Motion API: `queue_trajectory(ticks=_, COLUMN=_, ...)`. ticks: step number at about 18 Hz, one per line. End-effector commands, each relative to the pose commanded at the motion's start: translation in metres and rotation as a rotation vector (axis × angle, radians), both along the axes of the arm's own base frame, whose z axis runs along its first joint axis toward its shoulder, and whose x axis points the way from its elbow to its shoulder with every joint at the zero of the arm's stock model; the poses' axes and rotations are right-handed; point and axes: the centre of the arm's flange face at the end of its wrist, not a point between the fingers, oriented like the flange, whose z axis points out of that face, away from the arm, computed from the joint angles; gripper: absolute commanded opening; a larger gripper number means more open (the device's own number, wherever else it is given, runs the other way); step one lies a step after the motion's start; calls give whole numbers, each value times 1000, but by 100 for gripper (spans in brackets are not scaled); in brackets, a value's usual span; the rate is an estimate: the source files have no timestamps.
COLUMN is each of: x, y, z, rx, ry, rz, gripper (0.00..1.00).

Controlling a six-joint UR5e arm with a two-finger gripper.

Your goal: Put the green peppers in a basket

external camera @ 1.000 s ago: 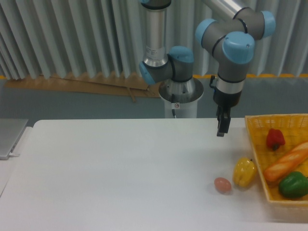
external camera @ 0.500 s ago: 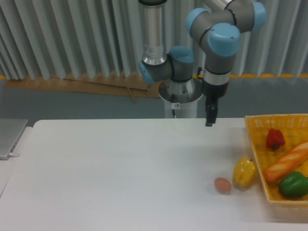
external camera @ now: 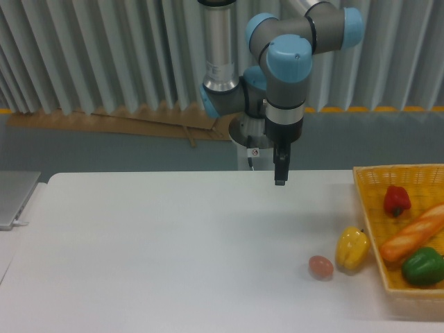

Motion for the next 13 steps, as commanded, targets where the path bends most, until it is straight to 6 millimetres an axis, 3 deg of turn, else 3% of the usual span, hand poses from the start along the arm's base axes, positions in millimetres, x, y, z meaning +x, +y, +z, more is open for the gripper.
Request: queue_trajectory(ticks=13, x=11, y=3, z=2, rx=3, ry=1, rz=9, gripper=100)
